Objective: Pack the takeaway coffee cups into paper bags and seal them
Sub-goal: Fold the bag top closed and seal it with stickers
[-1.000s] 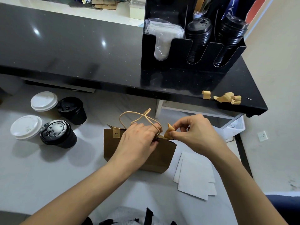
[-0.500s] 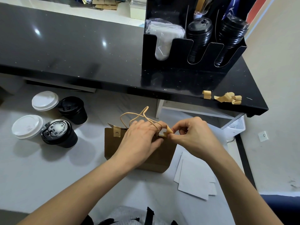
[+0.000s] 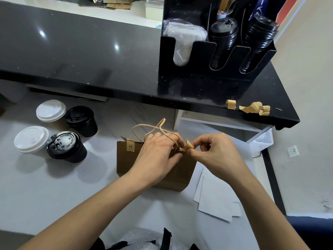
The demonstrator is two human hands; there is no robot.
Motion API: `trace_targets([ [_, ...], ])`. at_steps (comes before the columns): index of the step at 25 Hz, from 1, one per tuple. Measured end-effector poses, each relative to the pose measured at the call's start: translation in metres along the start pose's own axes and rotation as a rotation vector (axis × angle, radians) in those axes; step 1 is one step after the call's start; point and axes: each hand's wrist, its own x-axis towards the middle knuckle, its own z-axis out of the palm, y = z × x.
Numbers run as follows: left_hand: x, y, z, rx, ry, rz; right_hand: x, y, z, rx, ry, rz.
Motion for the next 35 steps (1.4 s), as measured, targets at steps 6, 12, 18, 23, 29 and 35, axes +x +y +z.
trace_targets([
  [6,0.003,-0.001,-0.002,0.044,-0.046,0.021,-0.007,0.002,0.002,0.036,0.03,-0.087],
  [12,0.0,0.002,-0.002,0.046,-0.045,0.033,-0.022,0.011,0.014,0.016,0.104,-0.193],
  [18,-0.003,-0.003,0.002,0.018,0.01,0.081,-0.031,0.018,0.028,-0.132,0.243,-0.357],
  [23,-0.001,-0.006,0.004,0.009,0.015,0.093,-0.032,0.035,0.042,-0.215,0.285,-0.475],
  [29,-0.004,-0.005,0.003,0.012,0.006,0.097,-0.033,0.044,0.047,-0.246,0.4,-0.479],
  [35,-0.002,-0.004,-0.001,0.041,-0.072,0.109,-0.029,0.05,0.048,-0.237,0.403,-0.486],
])
